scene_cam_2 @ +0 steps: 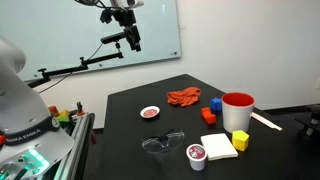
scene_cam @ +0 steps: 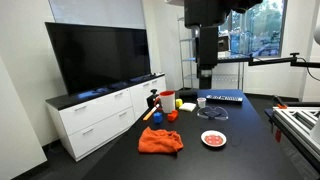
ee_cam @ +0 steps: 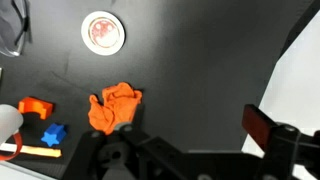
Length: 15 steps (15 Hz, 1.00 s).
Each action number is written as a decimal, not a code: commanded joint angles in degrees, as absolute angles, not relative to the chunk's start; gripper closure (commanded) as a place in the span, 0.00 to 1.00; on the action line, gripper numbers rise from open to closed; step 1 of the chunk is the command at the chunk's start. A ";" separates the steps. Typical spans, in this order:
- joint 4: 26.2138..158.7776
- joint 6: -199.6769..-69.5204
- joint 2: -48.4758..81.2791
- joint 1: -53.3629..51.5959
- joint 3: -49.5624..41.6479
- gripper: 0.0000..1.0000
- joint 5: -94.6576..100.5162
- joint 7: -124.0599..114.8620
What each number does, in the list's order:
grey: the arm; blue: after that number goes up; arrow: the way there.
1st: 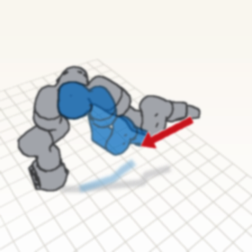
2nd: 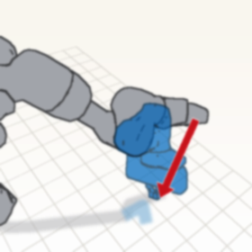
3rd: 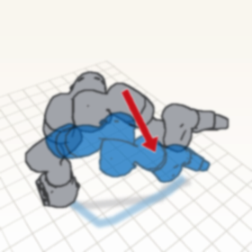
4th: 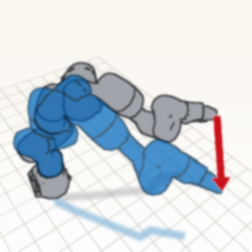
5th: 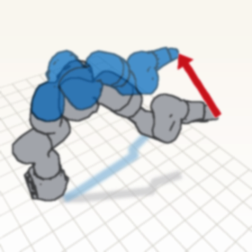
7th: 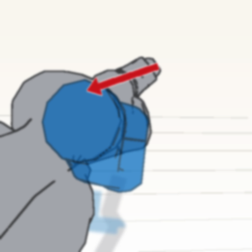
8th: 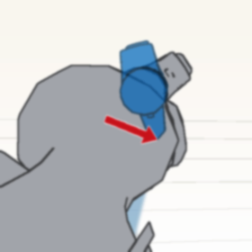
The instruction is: Move the black clamp to the left then rotate the top of the clamp.
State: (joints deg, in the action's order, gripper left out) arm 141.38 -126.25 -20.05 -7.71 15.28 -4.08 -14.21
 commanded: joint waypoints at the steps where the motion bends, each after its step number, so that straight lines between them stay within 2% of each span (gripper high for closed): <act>1: 139.91 -126.93 -20.47 -8.48 14.51 0.00 -3.72 -14.48; 9: 138.37 -126.31 -22.42 -8.19 14.67 0.00 -2.95 -14.37; 15: 136.81 -128.80 -17.26 2.16 8.76 0.00 6.44 -19.84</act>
State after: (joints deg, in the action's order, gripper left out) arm 138.73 -127.78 -19.23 -1.35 10.95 2.23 -15.52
